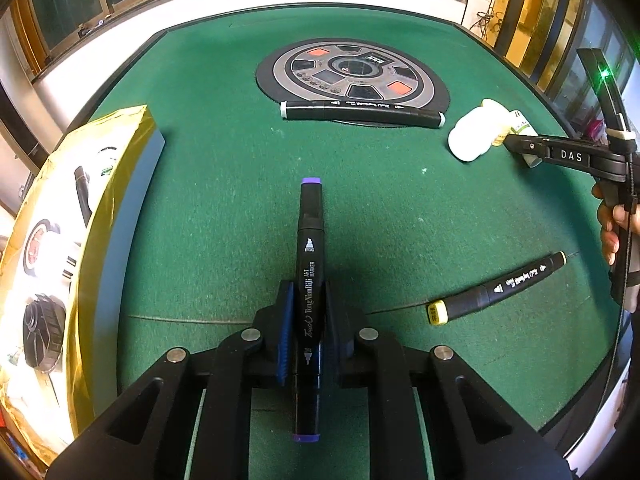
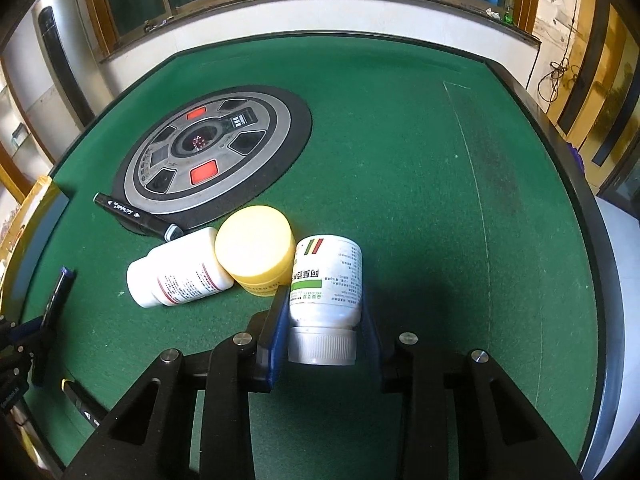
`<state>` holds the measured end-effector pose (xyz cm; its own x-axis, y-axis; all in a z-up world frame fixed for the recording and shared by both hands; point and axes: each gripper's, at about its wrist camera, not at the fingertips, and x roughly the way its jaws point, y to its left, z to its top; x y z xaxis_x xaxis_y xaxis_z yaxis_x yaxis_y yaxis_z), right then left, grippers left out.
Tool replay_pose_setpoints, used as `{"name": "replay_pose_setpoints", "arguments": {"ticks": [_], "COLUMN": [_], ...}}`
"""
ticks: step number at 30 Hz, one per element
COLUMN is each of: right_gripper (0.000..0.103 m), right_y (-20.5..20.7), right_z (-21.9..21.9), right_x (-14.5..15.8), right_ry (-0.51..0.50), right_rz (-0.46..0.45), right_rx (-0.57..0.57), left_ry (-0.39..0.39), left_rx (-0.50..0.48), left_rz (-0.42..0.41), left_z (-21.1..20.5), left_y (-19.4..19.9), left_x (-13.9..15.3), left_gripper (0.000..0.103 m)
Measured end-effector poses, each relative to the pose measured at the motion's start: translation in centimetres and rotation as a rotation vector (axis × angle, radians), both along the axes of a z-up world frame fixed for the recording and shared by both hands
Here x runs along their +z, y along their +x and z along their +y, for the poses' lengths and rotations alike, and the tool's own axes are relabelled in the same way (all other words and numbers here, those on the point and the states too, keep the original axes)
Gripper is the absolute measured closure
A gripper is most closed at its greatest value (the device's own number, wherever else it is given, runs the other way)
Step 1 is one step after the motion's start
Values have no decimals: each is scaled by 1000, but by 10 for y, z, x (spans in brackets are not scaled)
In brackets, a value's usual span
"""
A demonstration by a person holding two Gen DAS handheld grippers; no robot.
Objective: Organize rigid objects
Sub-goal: 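Lift and carry the marker and green-label bottle over to the tray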
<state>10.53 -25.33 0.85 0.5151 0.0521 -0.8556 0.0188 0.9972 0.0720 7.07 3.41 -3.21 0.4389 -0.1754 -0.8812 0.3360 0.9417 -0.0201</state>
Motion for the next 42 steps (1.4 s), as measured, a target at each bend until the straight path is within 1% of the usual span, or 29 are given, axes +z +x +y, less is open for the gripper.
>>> {"name": "replay_pose_setpoints", "arguments": {"ticks": [3,5,12,17,21,33,42], "right_gripper": [74,74,73,73,73,73,73], "right_y": [-7,-16,-39,-44,-49,-56,-58], "right_z": [0,2,10,28,47,104,138], "right_x": [3,10,42,58,66,68,65], "right_ry": [15,8,38,47,56,76,89], "right_rz": [-8,-33,-114,-152,-174,-189,-186], "right_rx": [-4,1,25,62,104,239,312], "left_ry": [-7,-5,3,-1,-30,-98,-137], "left_rx": [-4,-6,-1,1,7,33,72], "left_rz": [7,7,-1,-11,-6,-45,-49], "left_z": [4,5,3,3,8,27,49], "left_y": [-6,-7,-5,-7,-11,-27,-34], "left_x": [0,0,0,1,2,24,35], "left_gripper": [90,90,90,90,90,90,90]}}
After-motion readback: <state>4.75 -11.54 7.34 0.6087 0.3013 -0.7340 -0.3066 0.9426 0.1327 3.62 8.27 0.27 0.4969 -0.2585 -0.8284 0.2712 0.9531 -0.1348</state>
